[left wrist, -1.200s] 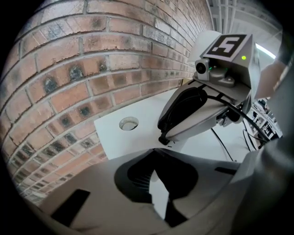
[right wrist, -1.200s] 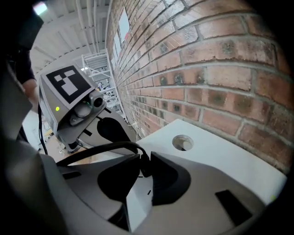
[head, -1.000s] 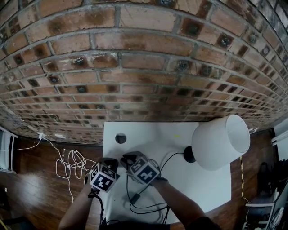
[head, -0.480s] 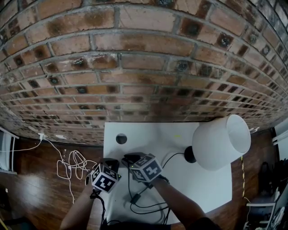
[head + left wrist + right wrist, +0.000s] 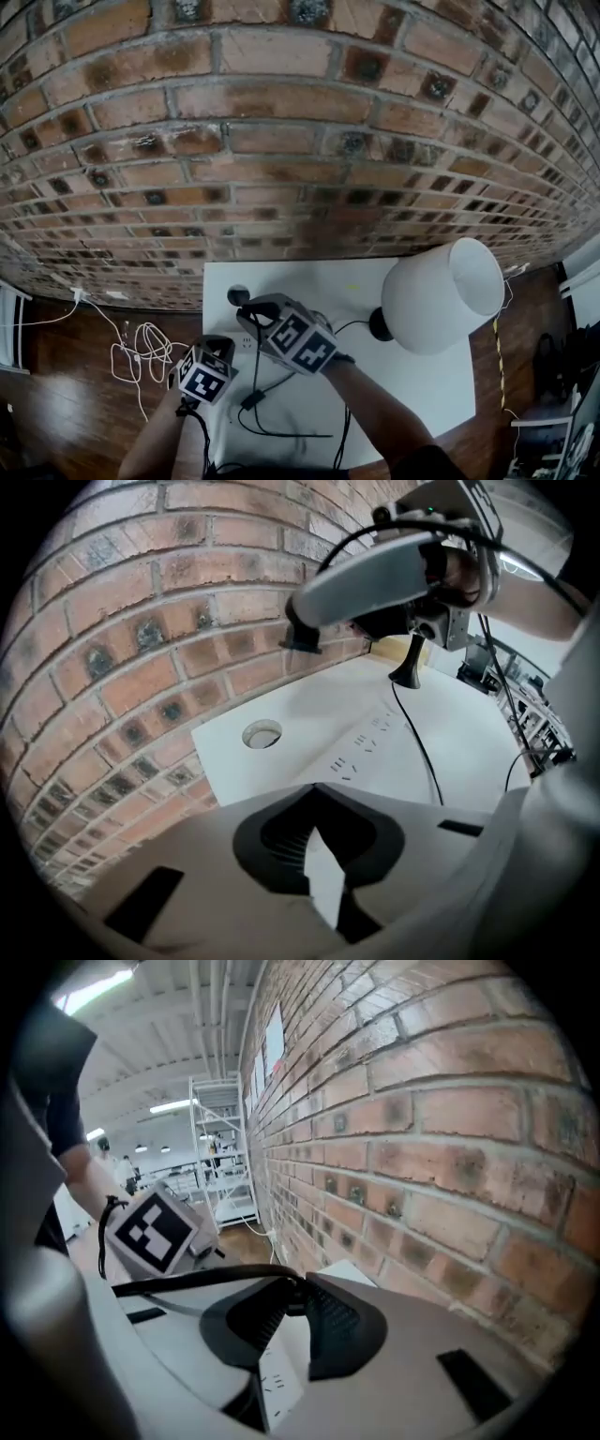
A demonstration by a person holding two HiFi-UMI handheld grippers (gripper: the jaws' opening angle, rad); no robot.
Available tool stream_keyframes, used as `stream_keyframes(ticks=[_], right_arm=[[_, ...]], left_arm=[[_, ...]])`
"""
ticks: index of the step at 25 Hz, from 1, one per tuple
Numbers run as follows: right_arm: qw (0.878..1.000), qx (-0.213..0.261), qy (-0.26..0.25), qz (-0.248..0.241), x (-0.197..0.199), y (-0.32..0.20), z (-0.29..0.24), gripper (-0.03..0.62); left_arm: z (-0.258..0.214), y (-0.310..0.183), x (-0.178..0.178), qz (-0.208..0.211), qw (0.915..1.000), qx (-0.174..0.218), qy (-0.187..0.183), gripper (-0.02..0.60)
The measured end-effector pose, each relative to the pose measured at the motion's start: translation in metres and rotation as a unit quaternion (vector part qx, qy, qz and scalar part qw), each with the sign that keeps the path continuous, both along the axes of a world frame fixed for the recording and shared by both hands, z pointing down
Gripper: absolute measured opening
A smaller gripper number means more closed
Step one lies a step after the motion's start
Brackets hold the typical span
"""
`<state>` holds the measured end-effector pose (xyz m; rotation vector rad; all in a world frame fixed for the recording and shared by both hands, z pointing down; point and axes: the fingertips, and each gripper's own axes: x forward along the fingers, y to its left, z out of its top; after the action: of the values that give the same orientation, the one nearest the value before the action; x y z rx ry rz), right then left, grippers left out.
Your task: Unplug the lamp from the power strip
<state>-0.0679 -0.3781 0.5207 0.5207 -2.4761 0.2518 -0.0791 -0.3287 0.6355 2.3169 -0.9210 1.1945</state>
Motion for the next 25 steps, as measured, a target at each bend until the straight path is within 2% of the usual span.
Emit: stream_keyframes(ticks=[7,13,18,21,25], right_arm=[[1.000,0.006,0.000,0.007,0.004,0.010,0.000,0.066],[0.999,0.019,-0.027,0.040,0.011,0.004,-0.017,0.067],[0.998,0.008,-0.023,0.059,0.018,0.008,-0.008,0.067],[0.995,-0.002,-0.026,0.092,0.029,0.003,-0.002,0.069],[0.990,0.010,-0.031,0.141,0.045,-0.011,-0.002,0.071]], left_arm=[[0.000,-0.001,-0.002,-0.008,0.9999,0.002,0.009,0.012],[0.000,-0.003,-0.002,-0.012,0.9998,0.007,0.014,0.012],[0.001,-0.001,-0.004,-0.025,0.9995,0.013,0.016,0.011],[0.000,-0.002,-0.003,-0.028,0.9994,0.018,0.013,0.011],[0.001,-0.001,-0.003,-0.022,0.9996,0.019,0.006,0.012]])
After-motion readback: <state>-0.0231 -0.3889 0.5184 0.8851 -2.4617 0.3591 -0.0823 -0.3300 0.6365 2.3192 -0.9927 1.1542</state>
